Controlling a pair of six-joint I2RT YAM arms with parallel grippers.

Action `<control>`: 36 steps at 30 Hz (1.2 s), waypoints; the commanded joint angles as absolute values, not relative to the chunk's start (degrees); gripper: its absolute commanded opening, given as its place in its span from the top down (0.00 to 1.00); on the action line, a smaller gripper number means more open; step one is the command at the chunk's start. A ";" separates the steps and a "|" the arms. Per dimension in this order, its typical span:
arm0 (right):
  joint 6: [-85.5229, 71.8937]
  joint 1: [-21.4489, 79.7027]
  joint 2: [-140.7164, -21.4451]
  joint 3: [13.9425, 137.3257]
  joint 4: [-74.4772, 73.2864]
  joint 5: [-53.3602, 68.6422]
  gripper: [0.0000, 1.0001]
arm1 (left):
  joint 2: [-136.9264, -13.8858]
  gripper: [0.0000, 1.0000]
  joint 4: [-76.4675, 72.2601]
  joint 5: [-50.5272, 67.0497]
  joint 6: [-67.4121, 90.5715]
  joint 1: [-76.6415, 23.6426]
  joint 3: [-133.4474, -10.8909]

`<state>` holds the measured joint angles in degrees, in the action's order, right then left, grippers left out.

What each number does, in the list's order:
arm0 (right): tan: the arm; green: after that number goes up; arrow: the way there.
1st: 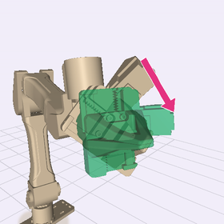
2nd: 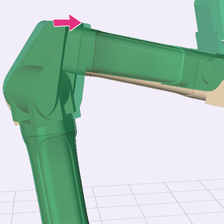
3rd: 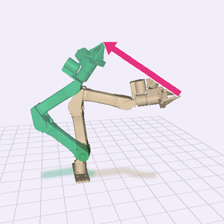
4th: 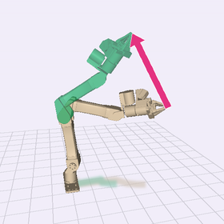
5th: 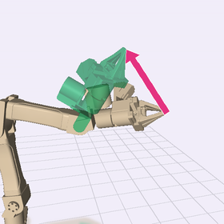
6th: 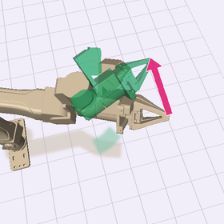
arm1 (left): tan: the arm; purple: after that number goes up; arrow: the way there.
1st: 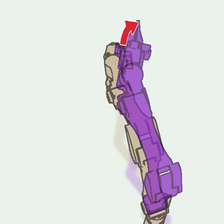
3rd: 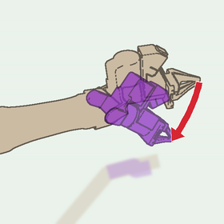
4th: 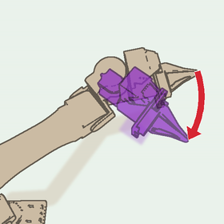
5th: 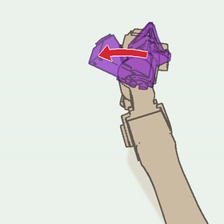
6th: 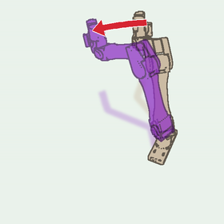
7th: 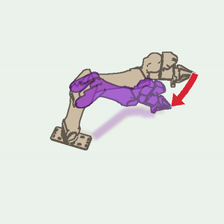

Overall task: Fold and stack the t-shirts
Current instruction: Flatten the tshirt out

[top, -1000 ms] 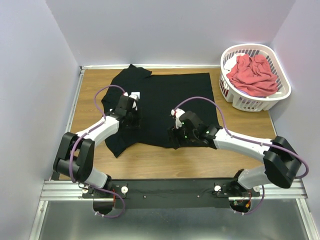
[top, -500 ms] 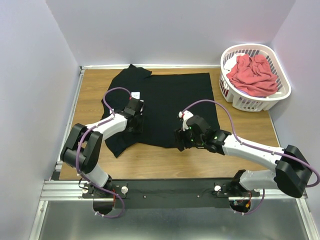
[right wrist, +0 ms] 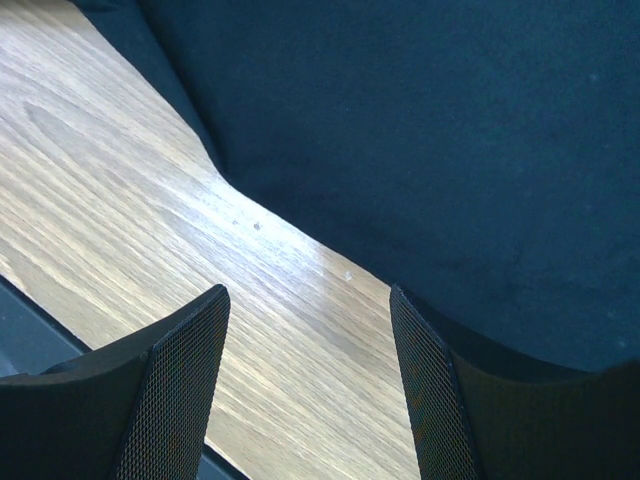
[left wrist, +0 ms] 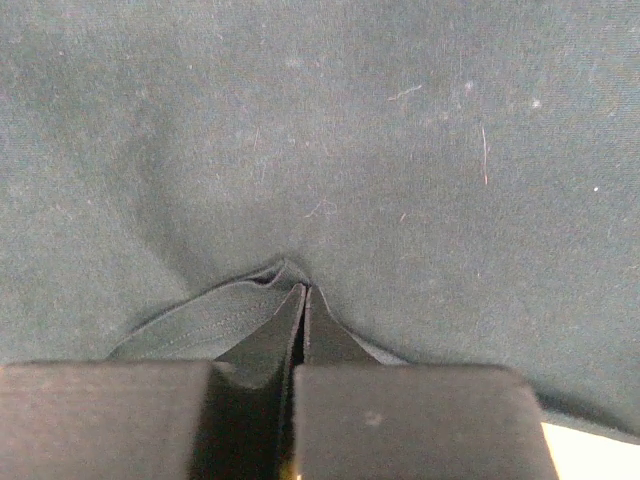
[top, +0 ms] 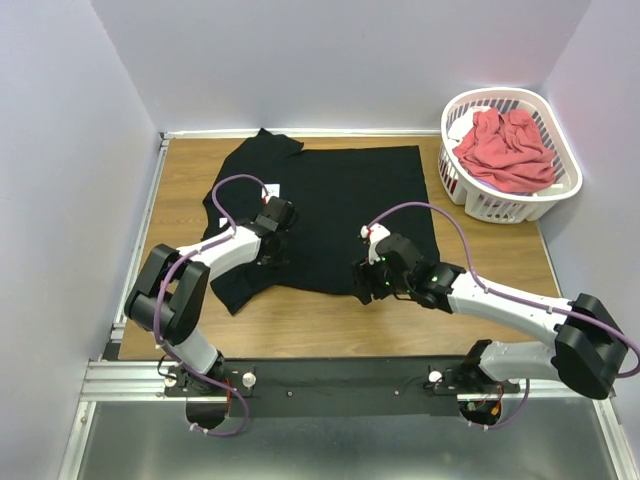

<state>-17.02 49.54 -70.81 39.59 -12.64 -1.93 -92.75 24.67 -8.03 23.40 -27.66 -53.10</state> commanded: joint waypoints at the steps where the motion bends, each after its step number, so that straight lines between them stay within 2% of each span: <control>1: -17.49 49.75 -69.08 38.58 -12.48 -3.69 0.28 | -91.32 1.00 27.59 -11.24 25.22 -29.35 -54.93; 12: -17.58 49.75 -67.41 38.85 -12.39 -3.25 0.28 | -79.64 1.00 33.22 -8.62 35.50 -37.17 -50.81; 23: -16.70 49.83 -69.51 40.60 -12.13 1.30 0.28 | -68.74 1.00 31.99 -1.32 52.73 -54.48 -39.56; 26: -16.52 49.75 -71.45 41.74 -11.60 1.41 0.28 | -66.37 0.92 31.12 -0.26 55.10 -56.69 -36.92; 27: -16.52 49.83 -71.89 42.01 -11.08 1.41 0.28 | -65.84 0.82 30.77 1.56 55.54 -57.04 -35.70; 29: -16.61 49.75 -73.03 42.98 -10.20 1.84 0.28 | -63.91 0.71 29.71 2.63 56.07 -57.39 -35.07; 30: -16.70 49.75 -74.43 43.24 -8.98 2.28 0.28 | -63.11 0.55 29.53 2.46 56.07 -57.39 -35.33; 32: -16.44 49.75 -77.50 44.64 -8.09 4.20 0.28 | -60.66 0.35 29.53 0.97 56.25 -57.22 -37.34; 33: -16.44 49.75 -78.82 45.17 -7.48 5.26 0.28 | -59.95 0.31 29.71 0.44 56.16 -56.87 -38.22; 36: -16.61 49.75 -82.60 46.93 -5.46 9.57 0.31 | -57.49 0.30 32.60 -4.55 53.19 -52.05 -41.30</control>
<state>-16.93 49.54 -78.65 44.05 -9.45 3.66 -60.82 31.70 -0.05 54.57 -56.01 -37.10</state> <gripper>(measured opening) 0.706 0.694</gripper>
